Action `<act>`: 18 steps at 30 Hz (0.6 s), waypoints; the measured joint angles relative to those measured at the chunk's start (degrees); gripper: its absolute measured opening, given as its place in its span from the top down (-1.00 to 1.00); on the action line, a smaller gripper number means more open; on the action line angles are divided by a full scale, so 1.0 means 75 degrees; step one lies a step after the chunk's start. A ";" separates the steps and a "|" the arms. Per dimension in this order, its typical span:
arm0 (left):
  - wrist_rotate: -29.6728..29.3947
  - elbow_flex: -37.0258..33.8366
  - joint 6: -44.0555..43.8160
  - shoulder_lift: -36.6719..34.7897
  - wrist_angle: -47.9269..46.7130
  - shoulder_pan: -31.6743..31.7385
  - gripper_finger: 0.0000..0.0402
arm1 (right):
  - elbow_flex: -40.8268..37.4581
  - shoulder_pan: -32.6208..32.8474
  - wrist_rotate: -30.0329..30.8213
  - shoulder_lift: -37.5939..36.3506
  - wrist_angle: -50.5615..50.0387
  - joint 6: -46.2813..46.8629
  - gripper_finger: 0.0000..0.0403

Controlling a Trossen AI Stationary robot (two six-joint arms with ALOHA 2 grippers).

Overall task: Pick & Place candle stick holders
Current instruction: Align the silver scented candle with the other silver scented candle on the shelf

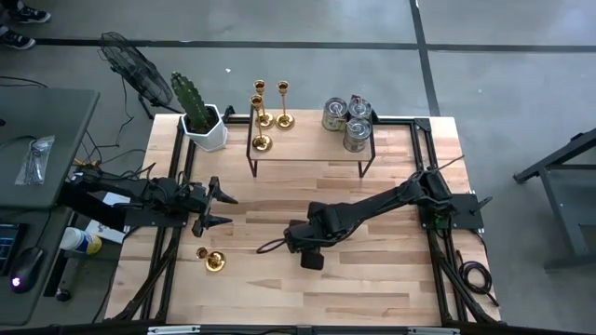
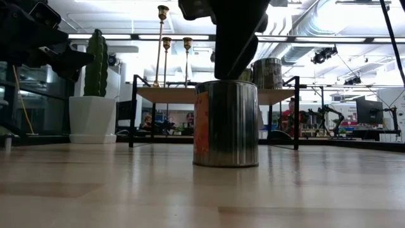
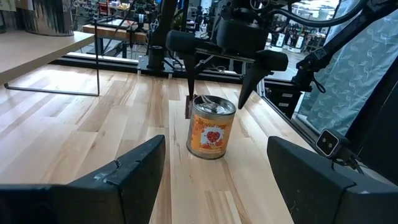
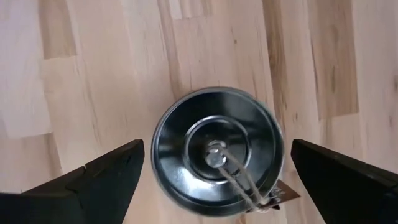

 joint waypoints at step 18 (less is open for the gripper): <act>-0.0003 0.0000 -0.0001 0.0000 -0.0003 0.0001 -0.38 | 0.0000 -0.0205 -0.0367 0.0437 0.0220 -0.0237 -0.99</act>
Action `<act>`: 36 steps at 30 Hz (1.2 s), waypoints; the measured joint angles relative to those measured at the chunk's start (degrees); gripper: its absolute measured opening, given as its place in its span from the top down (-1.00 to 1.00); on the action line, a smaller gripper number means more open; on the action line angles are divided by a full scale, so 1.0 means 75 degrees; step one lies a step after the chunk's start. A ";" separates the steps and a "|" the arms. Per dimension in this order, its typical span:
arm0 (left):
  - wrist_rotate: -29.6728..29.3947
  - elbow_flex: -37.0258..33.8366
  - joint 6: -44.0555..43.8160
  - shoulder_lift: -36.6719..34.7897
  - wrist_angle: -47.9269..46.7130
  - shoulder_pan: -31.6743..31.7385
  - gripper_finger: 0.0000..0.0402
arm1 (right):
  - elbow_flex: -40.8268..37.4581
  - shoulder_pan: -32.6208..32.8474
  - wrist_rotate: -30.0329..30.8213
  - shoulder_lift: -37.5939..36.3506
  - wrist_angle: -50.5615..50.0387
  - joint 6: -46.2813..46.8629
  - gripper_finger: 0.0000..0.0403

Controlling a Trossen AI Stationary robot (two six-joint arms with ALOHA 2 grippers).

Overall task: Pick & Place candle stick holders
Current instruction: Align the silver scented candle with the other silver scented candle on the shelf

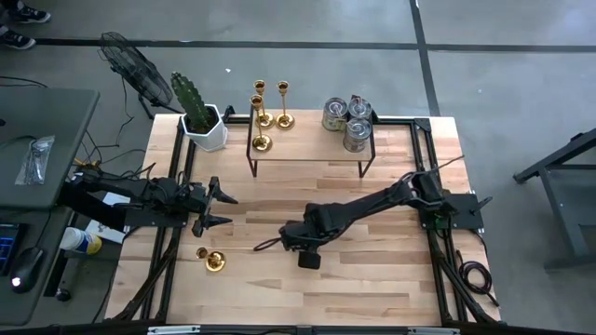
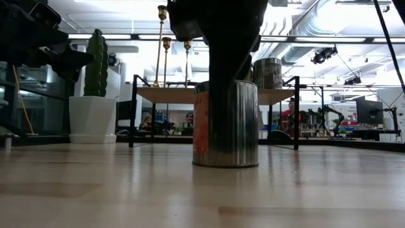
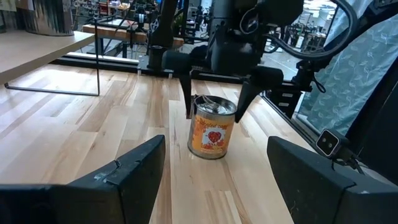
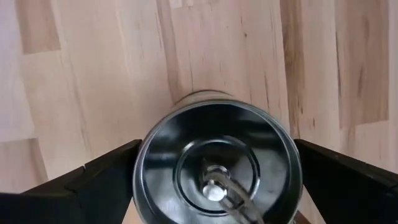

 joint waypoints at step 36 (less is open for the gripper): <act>0.0003 0.0000 0.0002 0.0000 0.0000 0.0002 -0.38 | -0.0128 -0.0110 -0.0554 -0.0303 0.0231 -0.0341 -0.74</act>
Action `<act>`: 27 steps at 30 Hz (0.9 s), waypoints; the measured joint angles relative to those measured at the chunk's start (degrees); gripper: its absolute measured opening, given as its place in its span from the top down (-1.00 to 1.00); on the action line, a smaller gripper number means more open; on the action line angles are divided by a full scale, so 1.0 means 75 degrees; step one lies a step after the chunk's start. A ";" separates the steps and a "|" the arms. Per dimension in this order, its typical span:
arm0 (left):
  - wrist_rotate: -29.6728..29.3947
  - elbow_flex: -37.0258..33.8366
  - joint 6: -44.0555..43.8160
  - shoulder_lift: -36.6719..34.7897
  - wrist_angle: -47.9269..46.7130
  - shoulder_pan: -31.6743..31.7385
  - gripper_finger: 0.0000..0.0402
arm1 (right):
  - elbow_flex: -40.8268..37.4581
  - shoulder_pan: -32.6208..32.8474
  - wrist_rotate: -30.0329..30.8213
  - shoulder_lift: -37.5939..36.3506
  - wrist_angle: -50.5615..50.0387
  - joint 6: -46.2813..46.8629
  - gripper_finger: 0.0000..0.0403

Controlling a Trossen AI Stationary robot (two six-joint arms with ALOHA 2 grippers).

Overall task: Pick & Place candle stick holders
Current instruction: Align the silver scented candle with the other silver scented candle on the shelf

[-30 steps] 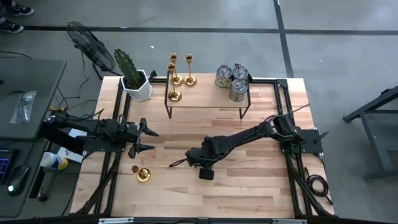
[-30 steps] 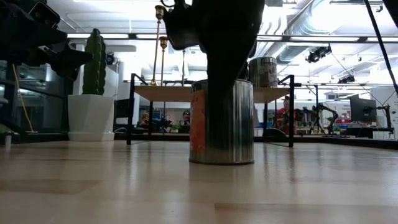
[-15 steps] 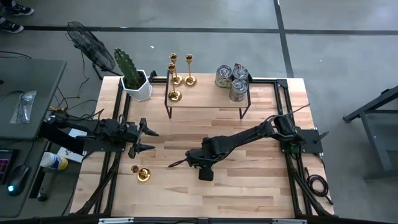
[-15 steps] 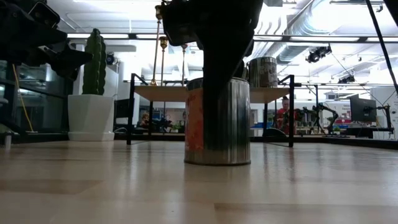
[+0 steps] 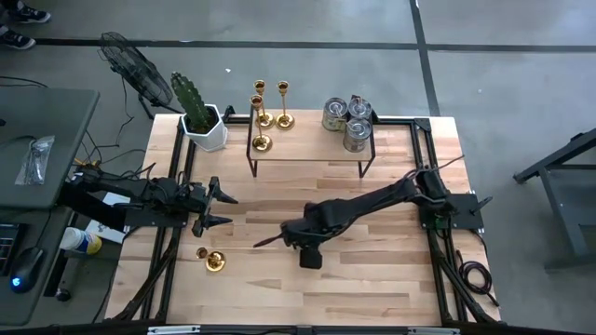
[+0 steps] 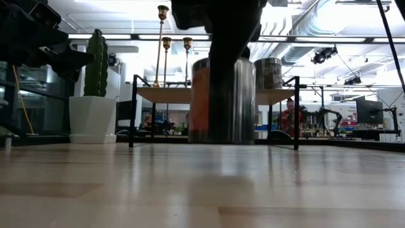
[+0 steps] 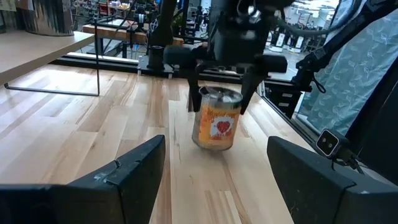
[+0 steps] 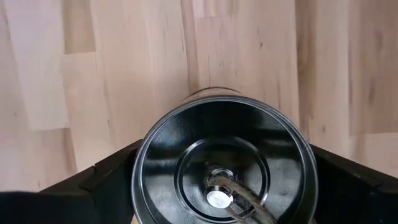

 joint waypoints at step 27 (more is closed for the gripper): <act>0.0003 0.0000 0.0000 0.0000 0.0000 0.0000 -0.38 | 0.2751 -0.1811 0.1196 -0.1457 -0.2714 -0.4487 -0.74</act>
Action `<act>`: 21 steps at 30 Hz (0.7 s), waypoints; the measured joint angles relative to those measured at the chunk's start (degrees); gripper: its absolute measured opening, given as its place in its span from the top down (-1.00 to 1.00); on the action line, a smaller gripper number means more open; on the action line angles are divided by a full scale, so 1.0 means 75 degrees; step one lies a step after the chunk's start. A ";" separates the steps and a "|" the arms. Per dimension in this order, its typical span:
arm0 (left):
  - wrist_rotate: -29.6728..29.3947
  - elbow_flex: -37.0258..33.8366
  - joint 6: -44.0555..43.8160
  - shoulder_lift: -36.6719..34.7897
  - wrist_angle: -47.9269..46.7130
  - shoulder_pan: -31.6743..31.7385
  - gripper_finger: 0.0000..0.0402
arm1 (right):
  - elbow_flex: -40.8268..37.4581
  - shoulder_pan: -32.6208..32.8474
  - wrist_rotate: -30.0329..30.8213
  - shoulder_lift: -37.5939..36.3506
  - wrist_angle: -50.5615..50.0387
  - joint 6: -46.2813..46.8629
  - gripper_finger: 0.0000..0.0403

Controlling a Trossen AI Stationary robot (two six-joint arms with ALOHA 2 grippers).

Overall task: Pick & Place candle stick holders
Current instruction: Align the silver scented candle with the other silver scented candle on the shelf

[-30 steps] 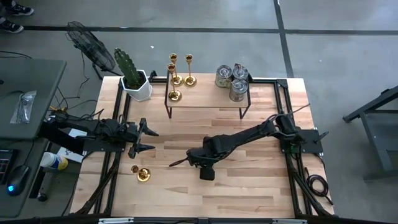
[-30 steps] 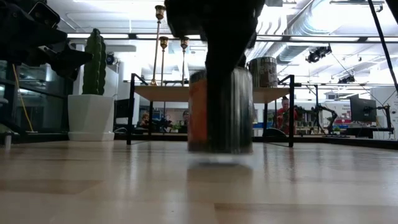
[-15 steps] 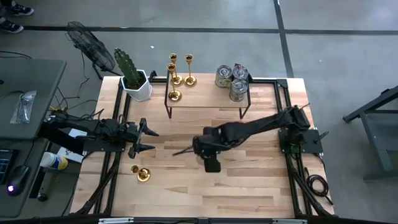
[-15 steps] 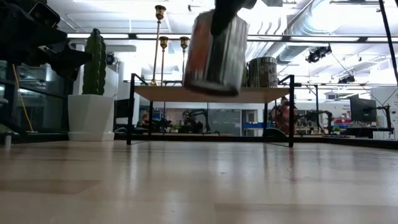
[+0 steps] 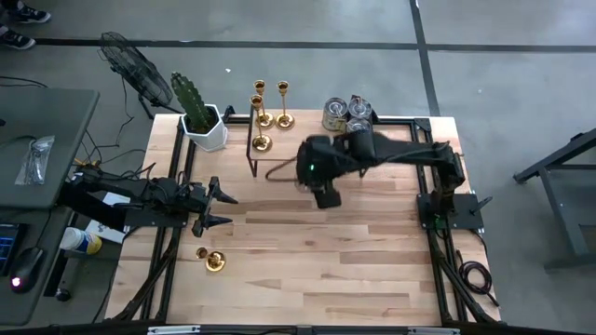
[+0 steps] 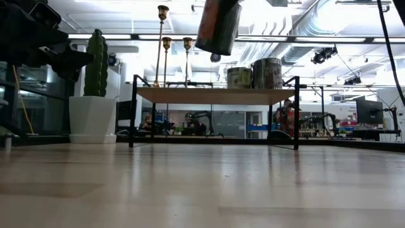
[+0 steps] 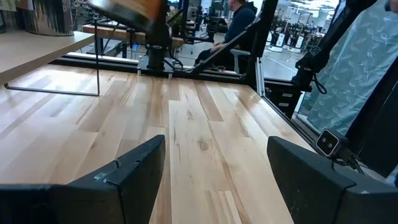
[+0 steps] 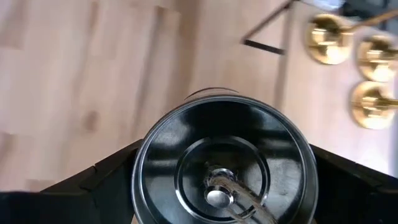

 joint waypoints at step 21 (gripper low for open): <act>-0.0003 0.0000 -0.0001 0.0000 0.0000 0.0000 -0.38 | 0.0218 -0.2264 0.0006 0.0015 -0.0648 -0.3663 -0.74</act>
